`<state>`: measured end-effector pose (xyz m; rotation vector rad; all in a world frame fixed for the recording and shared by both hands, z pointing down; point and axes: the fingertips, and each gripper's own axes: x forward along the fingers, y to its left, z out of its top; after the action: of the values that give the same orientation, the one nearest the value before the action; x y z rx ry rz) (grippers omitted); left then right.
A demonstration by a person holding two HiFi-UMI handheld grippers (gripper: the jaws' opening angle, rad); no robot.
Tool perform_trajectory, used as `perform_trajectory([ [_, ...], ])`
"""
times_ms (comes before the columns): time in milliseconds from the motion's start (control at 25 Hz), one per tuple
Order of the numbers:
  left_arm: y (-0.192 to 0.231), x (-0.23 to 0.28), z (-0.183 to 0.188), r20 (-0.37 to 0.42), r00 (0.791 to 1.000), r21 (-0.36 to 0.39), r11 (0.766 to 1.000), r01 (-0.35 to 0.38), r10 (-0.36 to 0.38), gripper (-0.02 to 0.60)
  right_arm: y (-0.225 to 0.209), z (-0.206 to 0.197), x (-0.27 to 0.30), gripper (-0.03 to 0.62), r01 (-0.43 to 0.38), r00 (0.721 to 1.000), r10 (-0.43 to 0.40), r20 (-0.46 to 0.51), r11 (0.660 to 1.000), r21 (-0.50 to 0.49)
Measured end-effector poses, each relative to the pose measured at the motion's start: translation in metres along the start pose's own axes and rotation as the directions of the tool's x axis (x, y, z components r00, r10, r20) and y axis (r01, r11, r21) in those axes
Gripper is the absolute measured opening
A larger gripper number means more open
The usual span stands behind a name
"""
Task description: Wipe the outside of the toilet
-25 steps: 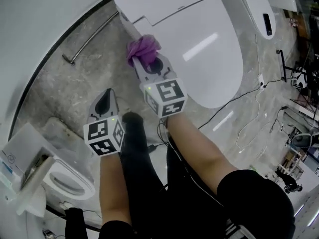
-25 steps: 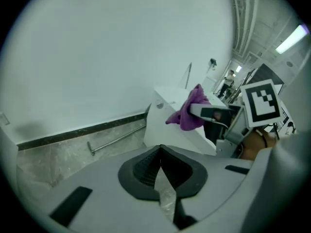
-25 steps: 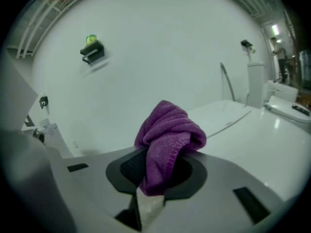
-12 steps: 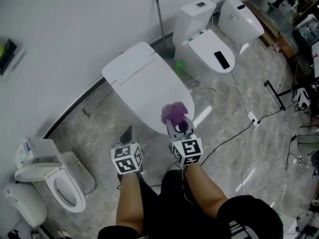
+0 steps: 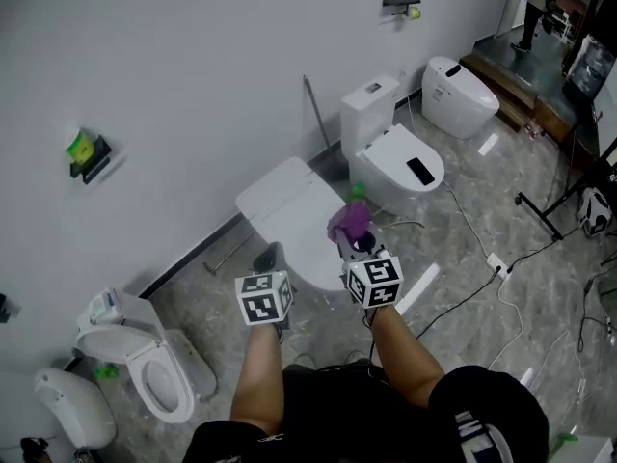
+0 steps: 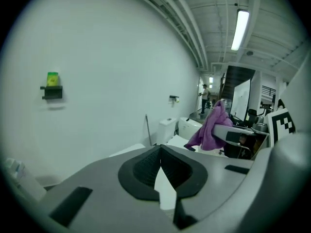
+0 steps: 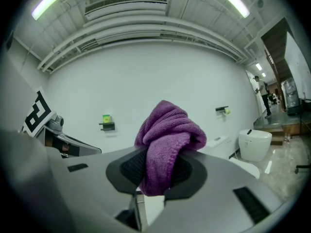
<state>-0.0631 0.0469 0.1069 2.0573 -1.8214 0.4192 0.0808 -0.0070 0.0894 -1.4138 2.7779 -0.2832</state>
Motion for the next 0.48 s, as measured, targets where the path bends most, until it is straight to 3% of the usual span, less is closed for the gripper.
perform_trajectory([
  [280,0.008,-0.049,0.094,0.126,0.992,0.05,0.999,0.011,-0.017,0.008,0.064,0.113,0.02,0.084,-0.114,0.984,0.117,0.138,0.993,-0.029],
  [480,0.025,-0.061,0.131,0.194,0.981,-0.013,0.999,0.031,-0.028,0.008,0.089,0.148,0.03,0.084,-0.127,0.977,0.146,0.154,0.984,-0.126],
])
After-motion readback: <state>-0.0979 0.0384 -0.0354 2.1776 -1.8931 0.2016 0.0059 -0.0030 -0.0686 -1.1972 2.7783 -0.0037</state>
